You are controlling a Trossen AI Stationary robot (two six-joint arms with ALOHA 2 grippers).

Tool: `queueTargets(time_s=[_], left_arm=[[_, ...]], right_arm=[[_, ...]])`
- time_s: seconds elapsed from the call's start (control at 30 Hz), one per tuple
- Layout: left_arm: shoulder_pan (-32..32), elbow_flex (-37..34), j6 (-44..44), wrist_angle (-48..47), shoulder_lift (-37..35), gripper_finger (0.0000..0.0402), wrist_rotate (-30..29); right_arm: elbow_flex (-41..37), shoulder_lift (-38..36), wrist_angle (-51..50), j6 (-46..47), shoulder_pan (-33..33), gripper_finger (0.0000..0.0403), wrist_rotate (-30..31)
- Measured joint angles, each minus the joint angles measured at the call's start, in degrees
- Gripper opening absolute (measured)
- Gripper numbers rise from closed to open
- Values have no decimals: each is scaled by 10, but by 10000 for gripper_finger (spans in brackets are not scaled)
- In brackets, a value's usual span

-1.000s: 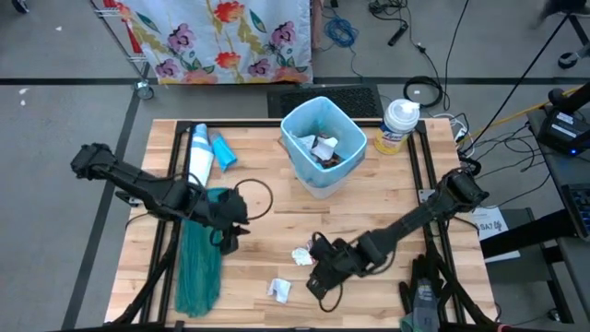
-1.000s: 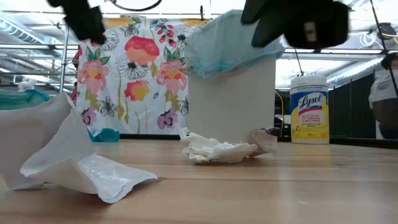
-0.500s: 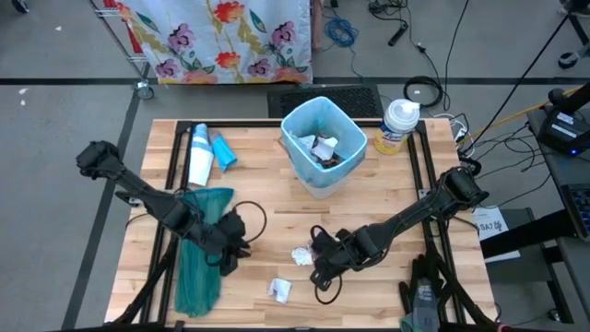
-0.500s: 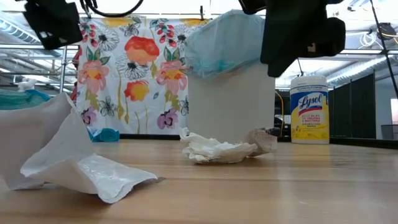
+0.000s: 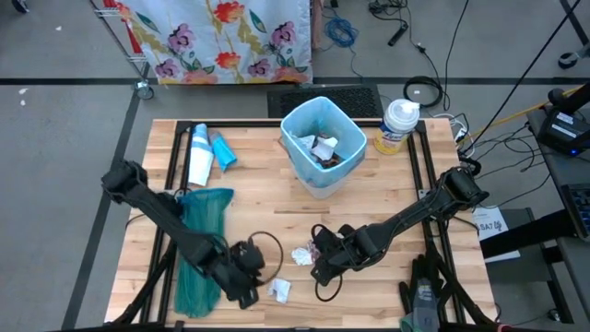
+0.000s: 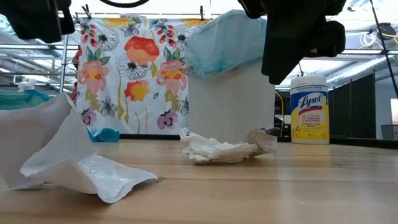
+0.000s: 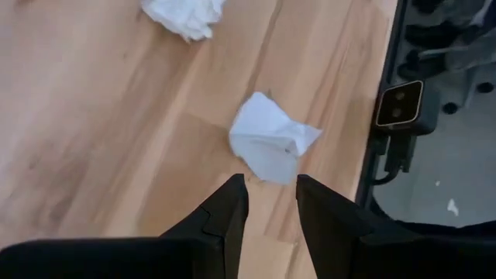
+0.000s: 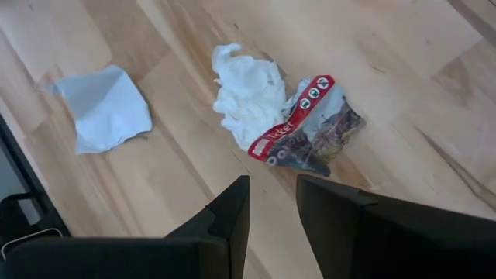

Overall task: Place trash/remove bag and relplace
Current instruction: Put the white paper in the trash bin

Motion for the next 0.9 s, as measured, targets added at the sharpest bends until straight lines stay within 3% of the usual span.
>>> queueTargets(time_s=[0.33, 0.6, 0.9], left_arm=[[-1, 118, -43, -55, 128, 95, 36], [1, 128, -66, -51, 182, 95, 50], [28, 127, -38, -42, 191, 95, 49]], right_arm=[[0, 0, -3, -7, 30, 98, 0], [0, 0, -14, 19, 64, 98, 3], [0, 0, -41, 68, 99, 98, 36]])
